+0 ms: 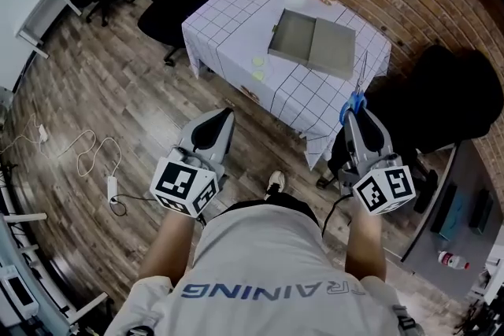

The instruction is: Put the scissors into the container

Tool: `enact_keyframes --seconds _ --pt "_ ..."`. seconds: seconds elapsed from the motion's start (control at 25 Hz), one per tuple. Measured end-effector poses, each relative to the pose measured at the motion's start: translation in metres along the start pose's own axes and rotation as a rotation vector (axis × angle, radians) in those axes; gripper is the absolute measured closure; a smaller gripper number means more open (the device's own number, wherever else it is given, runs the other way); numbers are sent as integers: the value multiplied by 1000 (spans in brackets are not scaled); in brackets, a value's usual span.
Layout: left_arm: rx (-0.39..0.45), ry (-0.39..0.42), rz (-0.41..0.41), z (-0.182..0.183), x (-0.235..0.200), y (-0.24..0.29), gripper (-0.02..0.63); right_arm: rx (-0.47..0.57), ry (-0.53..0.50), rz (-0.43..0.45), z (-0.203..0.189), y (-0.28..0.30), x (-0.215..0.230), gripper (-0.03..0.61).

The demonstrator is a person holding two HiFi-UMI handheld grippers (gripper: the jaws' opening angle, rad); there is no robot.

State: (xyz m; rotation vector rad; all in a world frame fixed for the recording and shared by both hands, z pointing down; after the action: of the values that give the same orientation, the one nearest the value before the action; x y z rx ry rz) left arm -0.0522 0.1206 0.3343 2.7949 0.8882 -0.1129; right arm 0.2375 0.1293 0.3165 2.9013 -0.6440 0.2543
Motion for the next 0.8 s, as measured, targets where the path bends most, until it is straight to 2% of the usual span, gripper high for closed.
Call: enact_keyframes --seconds 0.4,0.8 --pt "-51 20 72 16 1 74 615 -18 48 71 5 54 74 477" --pt "-97 22 139 17 -13 119 615 -34 85 113 -6 109 121 477"
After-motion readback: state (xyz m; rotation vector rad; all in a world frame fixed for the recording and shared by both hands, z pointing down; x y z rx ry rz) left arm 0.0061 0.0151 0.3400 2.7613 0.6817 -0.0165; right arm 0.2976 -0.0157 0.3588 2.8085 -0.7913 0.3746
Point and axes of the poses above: the fingertips, and each gripper's own axes: y forward along the fingers, x to its right, z out of its top, the point moved 5 cm from there along -y, backward along the fingers, and after that the axes turned 2 degrees about -x, right-handed, at the moved point
